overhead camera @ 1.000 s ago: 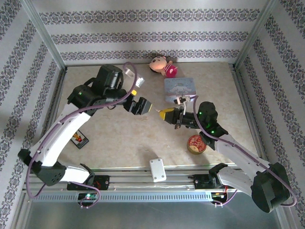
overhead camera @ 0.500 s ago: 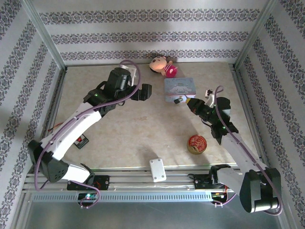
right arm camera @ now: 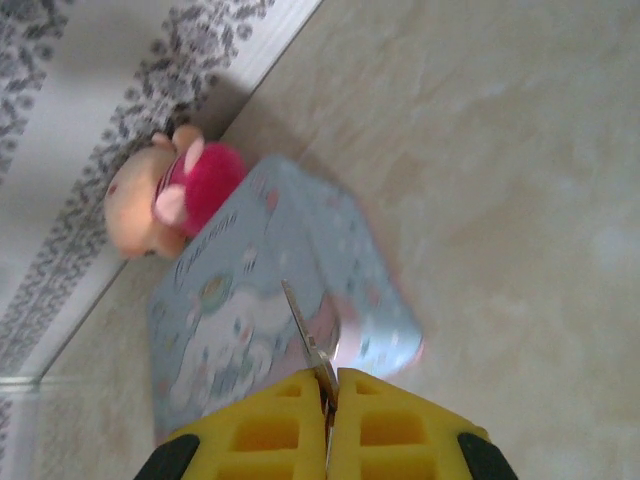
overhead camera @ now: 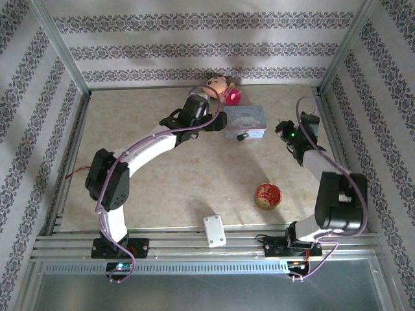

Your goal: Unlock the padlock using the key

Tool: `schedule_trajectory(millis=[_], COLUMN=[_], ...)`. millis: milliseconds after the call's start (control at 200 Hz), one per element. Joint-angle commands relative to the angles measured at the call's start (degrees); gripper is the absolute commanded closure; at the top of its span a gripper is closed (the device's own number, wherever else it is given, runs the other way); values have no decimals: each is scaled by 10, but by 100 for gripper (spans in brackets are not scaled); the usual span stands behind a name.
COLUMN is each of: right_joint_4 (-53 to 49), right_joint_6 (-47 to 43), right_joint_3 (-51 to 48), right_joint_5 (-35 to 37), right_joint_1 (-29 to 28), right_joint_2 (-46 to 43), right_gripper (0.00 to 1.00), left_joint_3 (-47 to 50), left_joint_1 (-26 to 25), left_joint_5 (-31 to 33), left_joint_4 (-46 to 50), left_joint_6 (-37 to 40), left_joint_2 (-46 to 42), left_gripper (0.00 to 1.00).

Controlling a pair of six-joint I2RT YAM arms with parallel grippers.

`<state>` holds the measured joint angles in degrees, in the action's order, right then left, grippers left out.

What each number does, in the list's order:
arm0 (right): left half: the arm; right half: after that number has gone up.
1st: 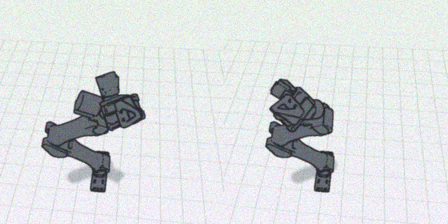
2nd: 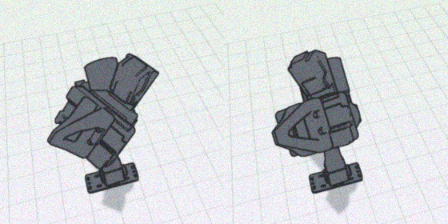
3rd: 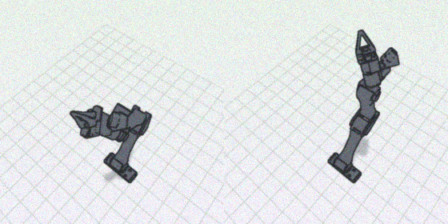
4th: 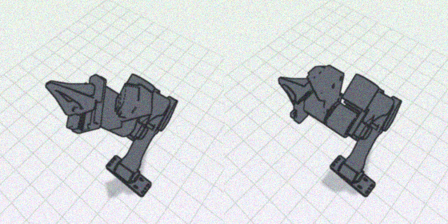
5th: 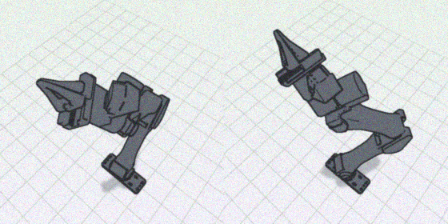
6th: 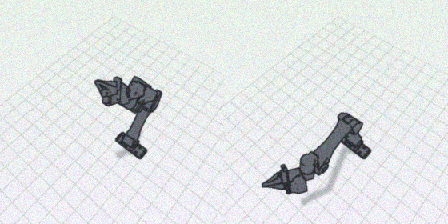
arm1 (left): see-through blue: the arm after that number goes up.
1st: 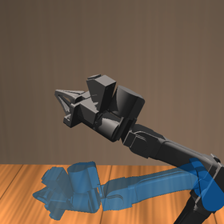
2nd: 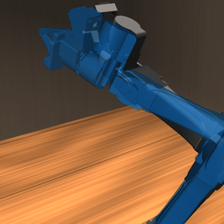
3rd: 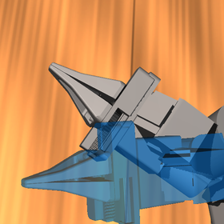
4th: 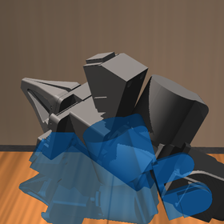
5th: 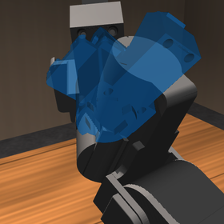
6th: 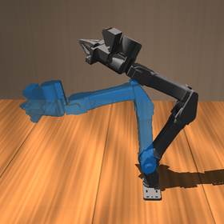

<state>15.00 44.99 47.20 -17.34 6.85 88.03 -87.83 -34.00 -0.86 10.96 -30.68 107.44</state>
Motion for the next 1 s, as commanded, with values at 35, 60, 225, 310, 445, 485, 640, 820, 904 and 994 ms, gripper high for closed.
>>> schedule_trajectory(millis=[35,60,225,310,445,485,640,820,904,994], right_joint_4=[47,52,70,80,90,92,98,101,108,117], right_joint_6=[-21,-21,-6,10,27,33,45,46,48,50], right_joint_3=[88,103,188,219,252,258,277,274,264,247], right_joint_5=[-11,-18,-68,-95,-132,-139,-153,-155,-158,-159], right_joint_1=[18,20,23,21,13,9,-8,-28,-38,-53], right_joint_2=[102,121,229,273,320,330,360,363,360,354], right_gripper=[100,100,100,100,100,100,100,100,100,100], left_joint_3=[-68,-79,-154,-196,-251,-262,-305,-321,-307,-267], left_joint_1=[7,8,18,19,20,20,21,21,20,20], left_joint_5=[-22,-28,-90,-100,-112,-117,-124,-128,-132,-136], left_joint_4=[-56,-53,-48,-32,-9,-5,19,42,41,23], left_joint_6=[-18,-18,-45,-51,-43,-42,-40,-43,-45,-52], left_joint_2=[61,75,162,204,250,260,293,311,306,288], left_gripper=[1,1,1,1,1,1,1,1,1,1])
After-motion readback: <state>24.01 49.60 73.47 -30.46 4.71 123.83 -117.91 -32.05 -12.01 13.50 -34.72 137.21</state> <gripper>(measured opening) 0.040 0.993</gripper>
